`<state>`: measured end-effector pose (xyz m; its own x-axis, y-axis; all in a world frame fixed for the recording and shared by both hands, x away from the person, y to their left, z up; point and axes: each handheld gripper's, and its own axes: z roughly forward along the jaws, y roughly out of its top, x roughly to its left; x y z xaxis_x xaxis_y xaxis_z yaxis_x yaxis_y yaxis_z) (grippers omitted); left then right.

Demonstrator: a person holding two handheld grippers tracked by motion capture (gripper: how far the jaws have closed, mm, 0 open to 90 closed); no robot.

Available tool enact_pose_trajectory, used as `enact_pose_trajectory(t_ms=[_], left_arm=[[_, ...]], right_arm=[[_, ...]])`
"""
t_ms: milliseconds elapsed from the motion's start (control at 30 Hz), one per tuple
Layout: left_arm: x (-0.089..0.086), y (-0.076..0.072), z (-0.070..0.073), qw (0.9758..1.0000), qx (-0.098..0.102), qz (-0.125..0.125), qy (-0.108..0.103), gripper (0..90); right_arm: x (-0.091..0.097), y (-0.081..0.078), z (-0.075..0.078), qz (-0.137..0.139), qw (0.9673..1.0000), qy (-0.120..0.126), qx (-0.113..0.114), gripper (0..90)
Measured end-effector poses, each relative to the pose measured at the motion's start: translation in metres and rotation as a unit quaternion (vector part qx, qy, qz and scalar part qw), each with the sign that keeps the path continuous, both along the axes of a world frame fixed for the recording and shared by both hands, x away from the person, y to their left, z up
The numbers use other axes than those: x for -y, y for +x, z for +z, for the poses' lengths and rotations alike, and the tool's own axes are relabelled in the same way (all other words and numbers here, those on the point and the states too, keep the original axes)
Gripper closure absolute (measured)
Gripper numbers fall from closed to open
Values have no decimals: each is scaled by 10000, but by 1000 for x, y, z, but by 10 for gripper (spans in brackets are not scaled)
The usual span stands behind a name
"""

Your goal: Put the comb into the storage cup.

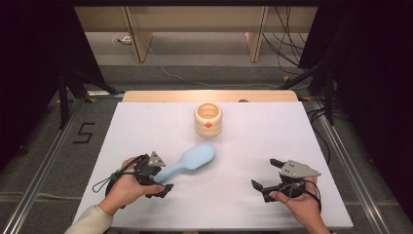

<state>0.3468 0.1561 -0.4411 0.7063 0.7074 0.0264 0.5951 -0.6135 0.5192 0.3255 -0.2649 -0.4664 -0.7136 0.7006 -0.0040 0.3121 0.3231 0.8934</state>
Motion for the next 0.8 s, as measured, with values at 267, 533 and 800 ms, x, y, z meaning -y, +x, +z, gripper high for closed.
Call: enact_pose_trajectory(t_ms=[267, 533, 800], left_arm=[[7, 22, -1, 9976, -231, -274, 599, 41], [21, 39, -11, 9959, -465, -340, 691, 12], [38, 53, -12, 9943, -644, -470, 713, 0]], right_arm=[[0, 0, -1, -9, 10000, 7, 1, 9], [1, 1, 0, -28, 10000, 13, -8, 9], [1, 1, 0, -28, 10000, 12, -1, 9]])
